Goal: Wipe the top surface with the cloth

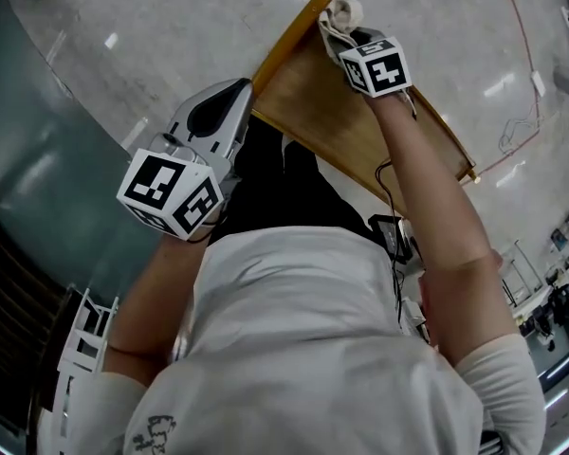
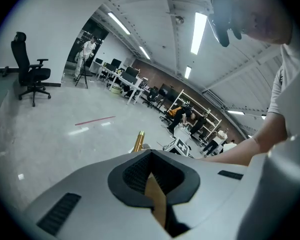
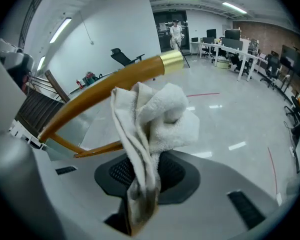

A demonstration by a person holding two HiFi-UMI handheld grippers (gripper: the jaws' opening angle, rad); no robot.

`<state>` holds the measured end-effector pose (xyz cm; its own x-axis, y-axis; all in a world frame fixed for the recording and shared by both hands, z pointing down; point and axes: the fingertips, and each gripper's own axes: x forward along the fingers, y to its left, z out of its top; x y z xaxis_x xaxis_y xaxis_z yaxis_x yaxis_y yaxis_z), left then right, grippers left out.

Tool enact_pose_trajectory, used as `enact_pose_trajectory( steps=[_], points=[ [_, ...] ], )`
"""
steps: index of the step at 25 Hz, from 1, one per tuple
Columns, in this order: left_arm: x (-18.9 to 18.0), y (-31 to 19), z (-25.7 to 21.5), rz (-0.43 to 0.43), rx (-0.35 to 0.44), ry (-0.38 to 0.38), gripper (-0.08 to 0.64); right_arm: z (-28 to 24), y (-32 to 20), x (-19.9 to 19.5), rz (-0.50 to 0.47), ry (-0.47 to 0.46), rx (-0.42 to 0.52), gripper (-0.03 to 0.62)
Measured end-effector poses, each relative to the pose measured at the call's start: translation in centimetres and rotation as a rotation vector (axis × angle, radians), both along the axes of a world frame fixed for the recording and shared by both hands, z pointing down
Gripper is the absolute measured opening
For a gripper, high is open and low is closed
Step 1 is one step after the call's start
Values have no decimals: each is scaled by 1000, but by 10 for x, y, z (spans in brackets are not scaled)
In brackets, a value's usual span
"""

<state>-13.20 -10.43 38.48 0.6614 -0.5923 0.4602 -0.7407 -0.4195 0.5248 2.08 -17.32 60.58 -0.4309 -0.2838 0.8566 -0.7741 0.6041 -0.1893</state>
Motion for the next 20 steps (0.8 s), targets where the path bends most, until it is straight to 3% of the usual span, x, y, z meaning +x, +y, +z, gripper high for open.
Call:
enact_pose_trajectory(
  steps=[3,14,20],
  points=[
    [1,-2,5,9,-21,10,8,20,-4,4,28,21,-33,101],
    [1,3,19,30,-60,26,8,27,12,-22,90,-70,-48,101],
    [0,11,20,20,-44,40,8,29,64,-63,26,-107,-94,101]
  ],
)
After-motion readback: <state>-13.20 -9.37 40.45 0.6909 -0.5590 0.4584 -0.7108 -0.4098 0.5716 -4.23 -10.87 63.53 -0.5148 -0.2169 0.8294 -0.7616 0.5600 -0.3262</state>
